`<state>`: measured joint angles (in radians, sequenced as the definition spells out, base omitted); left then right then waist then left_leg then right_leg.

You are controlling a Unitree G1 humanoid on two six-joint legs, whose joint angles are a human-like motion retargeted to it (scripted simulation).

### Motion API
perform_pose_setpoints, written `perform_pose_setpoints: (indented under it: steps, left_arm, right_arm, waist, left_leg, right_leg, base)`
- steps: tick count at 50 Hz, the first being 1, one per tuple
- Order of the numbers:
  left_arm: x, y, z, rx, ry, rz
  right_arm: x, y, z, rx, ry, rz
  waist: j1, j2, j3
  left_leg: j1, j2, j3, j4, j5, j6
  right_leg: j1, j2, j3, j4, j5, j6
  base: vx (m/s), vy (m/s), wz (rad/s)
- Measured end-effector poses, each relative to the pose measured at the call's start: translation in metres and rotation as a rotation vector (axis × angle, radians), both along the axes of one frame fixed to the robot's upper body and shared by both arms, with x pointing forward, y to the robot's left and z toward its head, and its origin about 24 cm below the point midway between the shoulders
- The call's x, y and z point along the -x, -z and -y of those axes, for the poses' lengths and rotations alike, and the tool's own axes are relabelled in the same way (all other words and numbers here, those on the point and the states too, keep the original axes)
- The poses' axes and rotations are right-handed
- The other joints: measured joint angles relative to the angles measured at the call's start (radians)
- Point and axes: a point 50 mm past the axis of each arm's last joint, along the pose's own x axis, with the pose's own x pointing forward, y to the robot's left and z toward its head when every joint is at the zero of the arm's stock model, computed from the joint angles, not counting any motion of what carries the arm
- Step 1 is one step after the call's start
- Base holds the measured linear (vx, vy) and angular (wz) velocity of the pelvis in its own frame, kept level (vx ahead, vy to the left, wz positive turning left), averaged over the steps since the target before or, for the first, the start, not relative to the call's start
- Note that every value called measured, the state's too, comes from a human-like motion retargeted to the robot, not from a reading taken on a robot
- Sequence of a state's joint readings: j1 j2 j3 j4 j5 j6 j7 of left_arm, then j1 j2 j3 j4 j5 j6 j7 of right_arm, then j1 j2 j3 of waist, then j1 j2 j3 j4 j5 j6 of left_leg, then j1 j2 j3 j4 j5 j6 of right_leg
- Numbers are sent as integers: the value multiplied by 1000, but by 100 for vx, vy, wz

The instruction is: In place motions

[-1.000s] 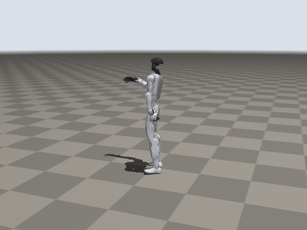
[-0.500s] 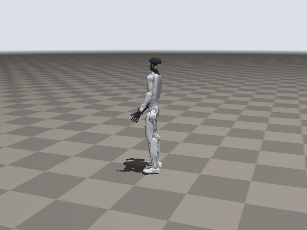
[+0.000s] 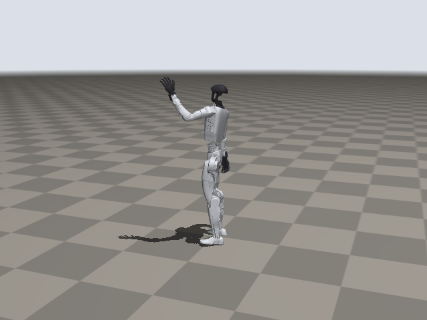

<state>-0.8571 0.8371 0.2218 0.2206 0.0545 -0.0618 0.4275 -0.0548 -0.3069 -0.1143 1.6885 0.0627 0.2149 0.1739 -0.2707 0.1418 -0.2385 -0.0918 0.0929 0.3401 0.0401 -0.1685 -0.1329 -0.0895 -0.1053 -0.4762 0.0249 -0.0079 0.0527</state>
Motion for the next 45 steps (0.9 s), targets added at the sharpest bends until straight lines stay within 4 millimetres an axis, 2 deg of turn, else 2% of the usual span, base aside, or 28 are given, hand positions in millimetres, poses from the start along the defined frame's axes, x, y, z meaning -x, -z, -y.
perform_pose_setpoints:
  steps: [3, 6, 8, 9, 10, 12, 15, 17, 18, 20, 23, 25, 28, 30, 33, 35, 36, 38, 40, 43, 45]
  left_arm:
    - [-35, 3, -17, 99, -41, -287]
    - [-74, 36, -17, 234, -2, -709]
    - [-85, 58, -8, 301, 113, -937]
    - [-85, 59, -3, 293, 157, -952]
    - [-84, 55, 2, 268, 189, -925]
    - [-68, 31, 3, 151, 91, -645]
    - [-13, -1, 3, -83, -246, -88]
    - [26, -4, 9, -208, -474, 244]
    - [38, -2, 14, -280, -533, 339]
    - [48, 11, 24, -353, -479, 367]
    - [34, 57, 38, -315, -202, 87]
    - [27, 97, 41, -308, -102, -149]
    - [26, 176, 29, -195, -129, -580]
    - [31, 237, 20, -118, -100, -990]
    - [49, 336, 24, 189, 129, -1620]
    - [67, 386, 42, 461, 403, -1924]
    - [73, 402, 53, 573, 535, -1999]
    - [80, 417, 64, 749, 719, -2052]
    - [78, 414, 56, 782, 686, -1995]
    - [69, 384, 22, 633, 338, -1772]
    - [63, 349, -3, 481, 80, -1503]
  right_arm:
    - [-15, 2, 0, 10, -137, 35]
    - [-25, 5, -5, -11, -253, 76]
    - [-31, 7, -9, -26, -320, 101]
    - [-34, 8, -12, -34, -353, 114]
    - [-38, 9, -15, -42, -386, 126]
    - [-43, 11, -21, -55, -443, 144]
    - [-44, 12, -27, -73, -497, 142]
    - [-39, 13, -30, -88, -508, 118]
    - [-36, 13, -31, -97, -507, 105]
    - [-30, 13, -33, -107, -502, 85]
    - [-21, 13, -34, -118, -485, 54]
    - [-15, 13, -35, -122, -470, 30]
    - [-8, 12, -33, -125, -447, -3]
    - [-3, 11, -32, -132, -426, -23]
    - [3, 9, -31, -158, -387, -47]
    - [7, 9, -31, -177, -366, -58]
    - [8, 9, -31, -181, -362, -59]
    - [7, 8, -30, -181, -357, -56]
    - [3, 9, -29, -173, -370, -47]
    - [-6, 9, -27, -160, -404, -23]
    - [-12, 9, -26, -151, -420, -7]
  waist:
    - [-3, 7, -10]
    - [11, 2, -24]
    - [19, -2, -29]
    - [20, -5, -27]
    - [21, -8, -24]
    - [20, -13, -15]
    - [17, -19, -9]
    - [21, -23, -12]
    - [25, -26, -13]
    - [30, -31, -11]
    - [34, -37, -6]
    - [36, -39, 0]
    - [30, -36, 9]
    - [25, -35, 17]
    - [26, -40, 29]
    - [37, -48, 35]
    - [43, -56, 37]
    - [40, -65, 44]
    - [37, -68, 49]
    - [35, -62, 43]
    - [31, -58, 35]
  left_leg:
    - [4, 0, 8, -3, -1, 1]
    - [8, -3, 8, -3, -2, 1]
    - [12, -4, 9, -3, -3, 1]
    - [14, -5, 9, -3, -3, 1]
    - [16, -5, 11, -3, -4, 2]
    - [22, -7, 14, -5, -7, 2]
    - [26, -11, 12, -7, -8, 1]
    - [23, -12, 11, -8, -7, 1]
    - [22, -13, 11, -8, -7, 1]
    - [21, -15, 11, -9, -7, 1]
    - [21, -18, 9, -11, -6, 0]
    - [21, -17, 10, -11, -6, 0]
    - [22, -16, 13, -11, -6, 0]
    - [25, -16, 15, -11, -6, -1]
    - [30, -15, 12, -10, -5, 0]
    - [34, -16, 14, -9, -3, 0]
    - [37, -17, 17, -8, -3, 0]
    - [37, -20, 4, -7, 0, 1]
    - [36, -19, 0, -7, 2, 1]
    - [26, -13, 5, -6, 1, -1]
    - [20, -10, 9, -6, 0, -1]
  right_leg:
    - [-4, 2, 8, 2, 0, -1]
    - [-3, -1, 9, 3, 0, -1]
    - [-1, -2, 11, 4, -1, -2]
    - [-1, -2, 13, 6, -1, -2]
    - [-2, -2, 15, 7, -1, -3]
    - [-1, -3, 20, 8, 0, -3]
    - [-1, -5, 22, 8, 0, -4]
    - [-4, -7, 22, 9, 0, -3]
    - [-6, -9, 22, 9, -1, -3]
    - [-7, -11, 21, 10, -1, -3]
    - [-6, -13, 17, 10, -1, -2]
    - [-5, -13, 17, 10, -1, -2]
    - [-6, -13, 19, 10, 0, -2]
    - [-3, -13, 19, 9, 0, -2]
    - [7, -13, 16, 9, 0, -1]
    - [15, -15, 16, 9, -1, 0]
    - [19, -15, 17, 8, -3, -1]
    - [27, -17, 4, 5, -1, -2]
    - [30, -16, -1, 3, 0, -2]
    - [15, -12, 7, 5, 2, -2]
    - [4, -11, 13, 7, 3, -2]
  base:
    - [2, 6, -14]
    - [2, 0, -1]
    - [6, -5, -4]
    - [2, -6, -10]
    - [-1, -5, -13]
    - [0, 0, 0]
    - [0, 0, 0]
    - [0, 0, 0]
    - [0, 0, 0]
    - [0, 0, 0]
    - [0, 0, 0]
    - [0, 0, 0]
    - [0, 0, 0]
    - [0, 0, 0]
    - [0, 0, 0]
    - [0, 0, 0]
    - [0, 0, 0]
    - [-3, -1, 25]
    - [-2, -1, 14]
    - [0, 0, 0]
    - [0, 0, 0]
